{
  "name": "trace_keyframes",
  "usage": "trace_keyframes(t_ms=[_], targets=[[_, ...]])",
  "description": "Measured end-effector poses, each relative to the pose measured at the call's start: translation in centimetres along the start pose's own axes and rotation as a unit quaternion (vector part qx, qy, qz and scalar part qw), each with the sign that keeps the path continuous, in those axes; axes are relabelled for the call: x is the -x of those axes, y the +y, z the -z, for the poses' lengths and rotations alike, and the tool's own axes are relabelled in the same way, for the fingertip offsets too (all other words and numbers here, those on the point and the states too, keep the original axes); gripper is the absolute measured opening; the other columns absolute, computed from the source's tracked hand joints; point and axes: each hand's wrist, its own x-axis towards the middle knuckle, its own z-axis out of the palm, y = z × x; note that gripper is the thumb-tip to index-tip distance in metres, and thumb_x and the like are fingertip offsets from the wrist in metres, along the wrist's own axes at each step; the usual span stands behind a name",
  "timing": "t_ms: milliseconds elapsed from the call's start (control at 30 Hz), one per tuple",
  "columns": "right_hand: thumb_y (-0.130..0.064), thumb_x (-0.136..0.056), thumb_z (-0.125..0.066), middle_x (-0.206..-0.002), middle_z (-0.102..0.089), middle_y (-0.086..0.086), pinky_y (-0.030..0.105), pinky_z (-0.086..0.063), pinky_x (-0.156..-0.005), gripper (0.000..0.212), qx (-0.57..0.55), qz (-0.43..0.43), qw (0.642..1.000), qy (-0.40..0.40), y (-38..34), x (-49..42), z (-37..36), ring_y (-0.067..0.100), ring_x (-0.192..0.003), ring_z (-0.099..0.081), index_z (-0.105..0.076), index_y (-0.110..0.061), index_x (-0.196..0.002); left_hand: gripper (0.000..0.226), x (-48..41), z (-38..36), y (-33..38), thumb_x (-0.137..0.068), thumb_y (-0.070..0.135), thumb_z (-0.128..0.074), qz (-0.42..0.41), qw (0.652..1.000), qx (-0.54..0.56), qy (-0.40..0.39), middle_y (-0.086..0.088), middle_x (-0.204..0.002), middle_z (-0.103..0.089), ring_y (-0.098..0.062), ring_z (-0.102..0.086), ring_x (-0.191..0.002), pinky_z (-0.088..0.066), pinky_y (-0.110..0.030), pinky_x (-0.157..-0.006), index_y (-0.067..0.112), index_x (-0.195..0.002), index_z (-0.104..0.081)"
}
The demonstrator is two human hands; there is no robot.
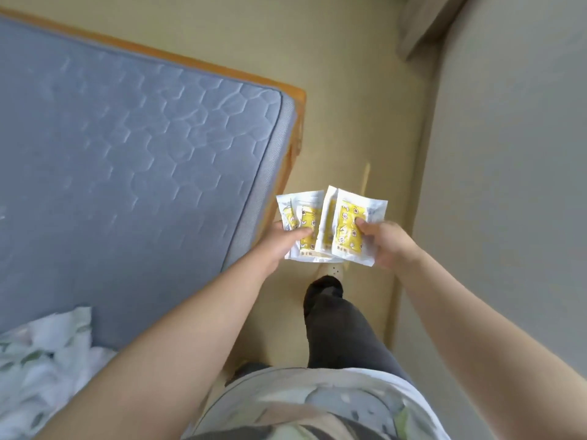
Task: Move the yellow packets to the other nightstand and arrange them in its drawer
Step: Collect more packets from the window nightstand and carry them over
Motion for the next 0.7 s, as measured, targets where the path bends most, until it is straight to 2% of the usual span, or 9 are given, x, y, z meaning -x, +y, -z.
trace_keyframes(t_ms=[67,167,300,367,433,500,567,633,700], targets=[[-0.006,-0.091,-0.058,-0.104,-0.069,0.015,0.048,-0.051,-0.089,0.013,-0.007,0.001,1.0,0.016,-4.8,-2.0,2.7,0.03,-0.093,-0.068,-0.061,0.0,-0.102,0.062,-2.8,-3.7,4.6,-0.06,0.042,-0.08,0.001,1.0,-0.015,-0.012,0.002,-0.108,-0.07,-0.019,-0.064,-0.104,-0.045,-0.042,-0.101,0.014,-0.113,-0.065],[-0.004,-0.091,-0.059,-0.098,-0.069,0.014,0.046,-0.051,-0.088,0.006,-0.012,0.009,0.999,0.041,-11.5,-4.5,6.4,0.026,-0.085,-0.068,-0.061,-0.001,-0.095,0.019,-6.8,-8.4,10.7,-0.082,0.021,-0.074,0.009,1.0,-0.011,-0.019,0.01,-0.093,-0.067,-0.008,-0.062,-0.091,-0.04,-0.027,-0.09,0.018,-0.098,-0.063],[-0.004,-0.088,-0.062,-0.092,-0.069,0.012,0.045,-0.053,-0.083,0.007,-0.01,0.017,0.997,0.077,-19.2,-7.9,9.7,0.023,-0.076,-0.069,-0.061,-0.001,-0.094,0.024,-11.8,-12.1,16.5,-0.08,0.02,-0.076,0.01,0.999,-0.006,-0.03,0.002,-0.105,-0.071,-0.02,-0.064,-0.107,-0.044,-0.039,-0.101,0.017,-0.102,-0.068],[-0.004,-0.087,-0.064,-0.09,-0.07,0.011,0.042,-0.055,-0.077,0.007,-0.001,0.016,0.997,0.082,-22.5,-9.8,10.3,0.021,-0.073,-0.069,-0.06,-0.002,-0.093,0.019,-13.7,-13.4,19.7,-0.083,0.016,-0.074,0.014,0.999,-0.004,-0.039,0.003,-0.1,-0.07,-0.016,-0.065,-0.1,-0.049,-0.032,-0.089,0.017,-0.099,-0.065],[-0.005,-0.086,-0.067,-0.09,-0.07,0.011,0.044,-0.056,-0.081,0.008,0.017,0.013,0.996,0.089,-25.8,-12.2,10.4,0.023,-0.075,-0.069,-0.06,-0.003,-0.09,0.016,-16.4,-14.4,22.8,-0.085,0.013,-0.071,0.02,0.998,0.005,-0.051,0.001,-0.102,-0.07,-0.015,-0.065,-0.096,-0.051,-0.027,-0.079,0.016,-0.1,-0.064],[-0.009,-0.084,-0.07,-0.093,-0.071,0.012,0.046,-0.054,-0.087,0.013,0.046,0.01,0.994,0.101,-29.3,-14.9,10.2,0.027,-0.082,-0.07,-0.061,-0.004,-0.091,0.024,-19.2,-14.9,26.2,-0.085,0.017,-0.072,0.019,0.998,0.006,-0.054,-0.004,-0.111,-0.069,-0.021,-0.065,-0.102,-0.051,-0.037,-0.092,0.012,-0.107,-0.064],[-0.013,-0.082,-0.073,-0.097,-0.071,0.013,0.047,-0.054,-0.088,0.017,0.064,0.009,0.991,0.117,-33.3,-18.0,10.1,0.029,-0.087,-0.07,-0.06,-0.005,-0.091,0.052,-22.8,-15.1,29.6,-0.075,0.034,-0.078,0.013,0.999,0.002,-0.049,-0.004,-0.116,-0.068,-0.024,-0.063,-0.109,-0.045,-0.045,-0.102,0.01,-0.118,-0.061],[-0.014,-0.082,-0.073,-0.098,-0.071,0.013,0.048,-0.054,-0.088,0.018,0.072,0.008,0.989,0.126,-37.8,-21.0,9.7,0.03,-0.089,-0.07,-0.059,-0.006,-0.09,0.079,-27.0,-15.0,33.3,-0.055,0.05,-0.081,0.004,0.999,0.006,-0.053,-0.003,-0.118,-0.067,-0.024,-0.061,-0.112,-0.044,-0.047,-0.103,0.011,-0.122,-0.06],[-0.012,-0.082,-0.073,-0.098,-0.071,0.014,0.049,-0.054,-0.088,0.018,0.067,0.005,0.989,0.13,-42.5,-24.0,9.1,0.031,-0.089,-0.07,-0.059,-0.004,-0.091,0.087,-31.1,-14.9,37.5,-0.049,0.053,-0.082,0.012,0.998,0.009,-0.055,-0.004,-0.119,-0.067,-0.025,-0.061,-0.113,-0.044,-0.048,-0.103,0.01,-0.122,-0.059]])
